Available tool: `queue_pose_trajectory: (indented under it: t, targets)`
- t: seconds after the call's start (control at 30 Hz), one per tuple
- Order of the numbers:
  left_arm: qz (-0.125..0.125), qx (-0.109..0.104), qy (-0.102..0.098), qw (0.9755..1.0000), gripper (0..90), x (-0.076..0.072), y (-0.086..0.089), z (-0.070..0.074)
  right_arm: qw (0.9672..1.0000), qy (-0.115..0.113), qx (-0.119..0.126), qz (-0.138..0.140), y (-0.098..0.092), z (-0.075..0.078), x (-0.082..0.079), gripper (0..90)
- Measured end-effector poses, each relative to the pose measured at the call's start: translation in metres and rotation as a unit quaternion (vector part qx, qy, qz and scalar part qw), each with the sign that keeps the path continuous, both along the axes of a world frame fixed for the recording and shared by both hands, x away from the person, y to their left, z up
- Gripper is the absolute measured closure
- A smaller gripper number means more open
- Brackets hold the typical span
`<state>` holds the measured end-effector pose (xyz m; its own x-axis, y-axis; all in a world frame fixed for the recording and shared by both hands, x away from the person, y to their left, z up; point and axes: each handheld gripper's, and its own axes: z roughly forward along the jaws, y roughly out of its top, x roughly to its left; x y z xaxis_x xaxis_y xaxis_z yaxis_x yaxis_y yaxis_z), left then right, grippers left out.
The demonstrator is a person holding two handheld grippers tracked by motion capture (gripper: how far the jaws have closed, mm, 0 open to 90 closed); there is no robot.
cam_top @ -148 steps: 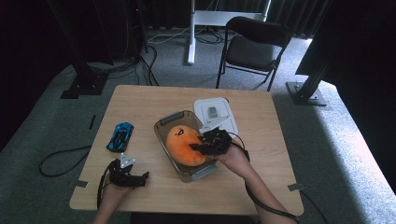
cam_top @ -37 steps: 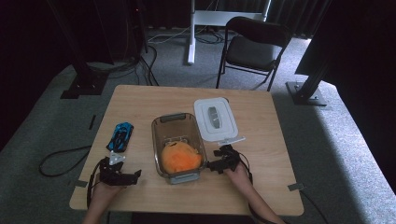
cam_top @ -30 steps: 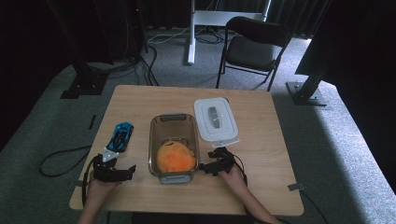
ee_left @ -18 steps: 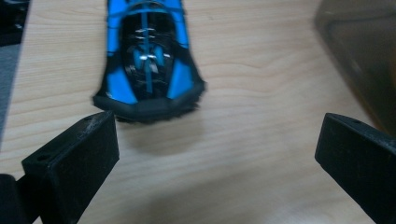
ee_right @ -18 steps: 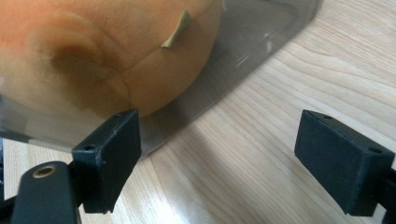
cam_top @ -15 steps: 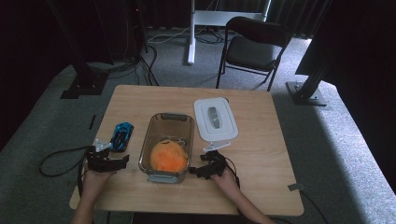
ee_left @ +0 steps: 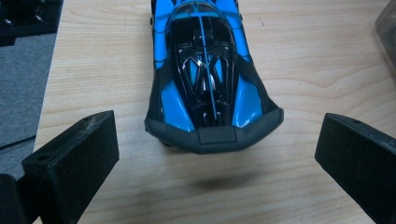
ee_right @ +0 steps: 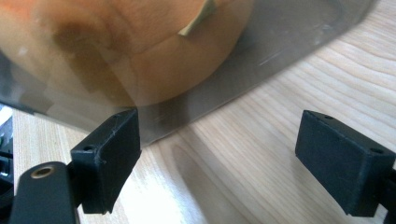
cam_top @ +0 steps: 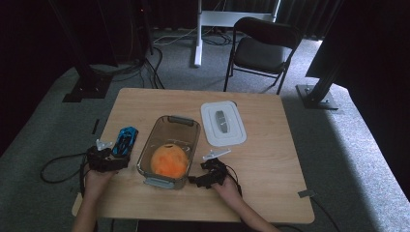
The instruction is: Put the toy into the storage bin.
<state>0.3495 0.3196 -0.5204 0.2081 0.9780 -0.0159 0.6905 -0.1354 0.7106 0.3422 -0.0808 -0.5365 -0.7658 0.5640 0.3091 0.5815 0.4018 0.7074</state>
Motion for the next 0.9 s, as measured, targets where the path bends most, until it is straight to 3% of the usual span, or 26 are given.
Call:
queue_pose_trajectory:
  t: [0.23, 0.4, 0.47, 0.53, 0.63, 0.7, 0.83, 0.9]
  targets:
    - [0.005, 0.008, -0.002, 1.0, 0.2, 0.01, 0.001, 0.003, 0.9999, 0.006, 0.001, 0.013, 0.009, -0.001, -0.003, 13.5]
    - [0.016, 0.01, -0.005, 0.9998, 0.2, 0.02, 0.004, 0.004, 0.9997, 0.017, -0.008, 0.015, 0.001, -0.003, -0.006, 13.6]
    - [0.019, -0.003, -0.003, 0.9998, 0.2, 0.025, 0.006, 0.005, 0.9998, 0.018, -0.007, 0.011, -0.004, -0.004, -0.007, 13.7]
    - [0.02, -0.002, 0.0, 0.9998, 0.2, 0.031, 0.007, 0.006, 0.9996, 0.026, -0.005, 0.011, -0.008, -0.003, -0.007, 13.7]
    - [0.011, -0.014, 0.007, 0.9998, 0.2, 0.04, 0.005, 0.008, 0.9998, 0.018, 0.002, 0.009, -0.013, 0.0, -0.01, 13.7]
    - [0.018, -0.007, 0.012, 0.9997, 0.2, 0.046, 0.003, 0.009, 1.0, 0.007, 0.005, 0.003, -0.015, 0.001, -0.012, 13.7]
    - [0.024, -0.001, 0.02, 0.9995, 0.2, 0.057, -0.003, 0.007, 0.9992, -0.039, -0.004, -0.012, -0.02, 0.003, -0.015, 13.7]
    - [0.027, 0.003, 0.029, 0.9992, 0.2, 0.061, -0.004, 0.004, 0.9987, -0.05, -0.001, -0.008, -0.023, 0.003, -0.016, 13.7]
